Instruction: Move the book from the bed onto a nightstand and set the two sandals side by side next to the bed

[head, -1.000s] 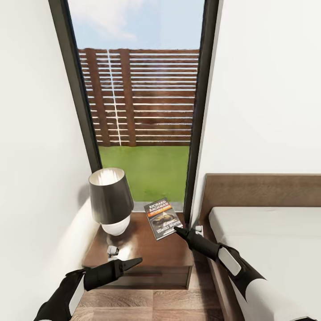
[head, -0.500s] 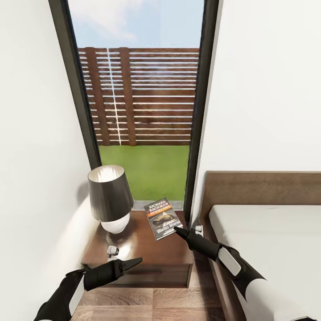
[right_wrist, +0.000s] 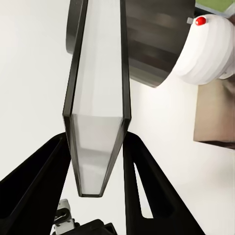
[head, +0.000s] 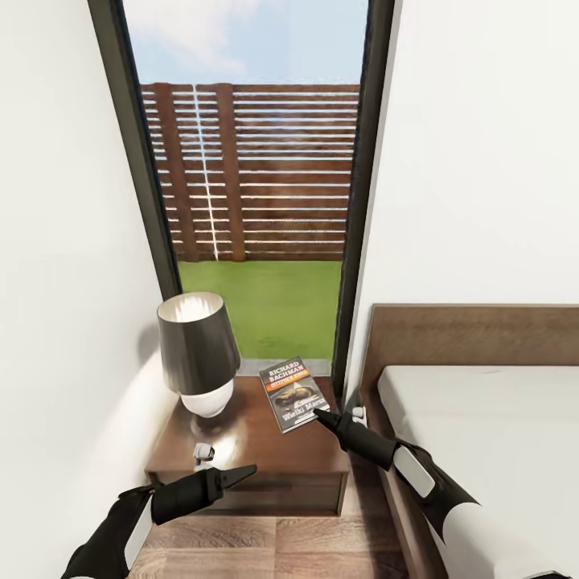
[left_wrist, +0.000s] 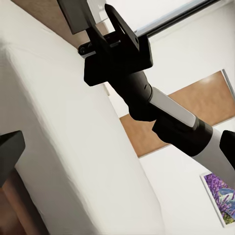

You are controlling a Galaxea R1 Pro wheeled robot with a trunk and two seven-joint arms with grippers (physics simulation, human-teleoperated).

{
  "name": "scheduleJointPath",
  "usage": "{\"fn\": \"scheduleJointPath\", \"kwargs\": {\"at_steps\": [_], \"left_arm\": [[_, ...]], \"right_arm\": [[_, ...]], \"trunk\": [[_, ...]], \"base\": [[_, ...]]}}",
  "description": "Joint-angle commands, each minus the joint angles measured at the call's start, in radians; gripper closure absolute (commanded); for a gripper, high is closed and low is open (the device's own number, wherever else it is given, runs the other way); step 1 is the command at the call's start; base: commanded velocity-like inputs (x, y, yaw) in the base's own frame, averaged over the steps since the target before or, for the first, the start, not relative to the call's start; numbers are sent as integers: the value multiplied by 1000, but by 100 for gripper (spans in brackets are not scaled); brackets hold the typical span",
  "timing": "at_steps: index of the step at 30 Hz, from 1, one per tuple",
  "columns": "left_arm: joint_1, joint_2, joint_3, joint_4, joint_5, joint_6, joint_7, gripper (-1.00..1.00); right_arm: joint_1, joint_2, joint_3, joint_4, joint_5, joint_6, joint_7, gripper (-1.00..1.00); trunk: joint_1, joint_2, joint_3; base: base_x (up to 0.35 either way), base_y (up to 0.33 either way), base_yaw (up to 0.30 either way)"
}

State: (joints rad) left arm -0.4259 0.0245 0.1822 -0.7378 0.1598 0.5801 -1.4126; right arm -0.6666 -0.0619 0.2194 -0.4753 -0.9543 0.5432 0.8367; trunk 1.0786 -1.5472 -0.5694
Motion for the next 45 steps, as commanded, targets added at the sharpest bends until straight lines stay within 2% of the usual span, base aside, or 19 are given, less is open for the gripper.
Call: {"fn": "scheduleJointPath", "kwargs": {"at_steps": [1, 34, 45], "left_arm": [[-1, 0, 0, 0, 1, 11, -3, -100], [-1, 0, 0, 0, 1, 9, 1, -100], [-1, 0, 0, 0, 1, 9, 2, -100]], "right_arm": [[-1, -1, 5, 0, -12, 8, -1, 100], [-1, 0, 5, 0, -12, 8, -2, 100], [-1, 11, 6, 0, -12, 9, -4, 100]], "trunk": [[4, -8, -4], [130, -239, -108], [130, -239, -108]], "base": [[0, 0, 0], [0, 0, 0], [0, 0, 0]]}}
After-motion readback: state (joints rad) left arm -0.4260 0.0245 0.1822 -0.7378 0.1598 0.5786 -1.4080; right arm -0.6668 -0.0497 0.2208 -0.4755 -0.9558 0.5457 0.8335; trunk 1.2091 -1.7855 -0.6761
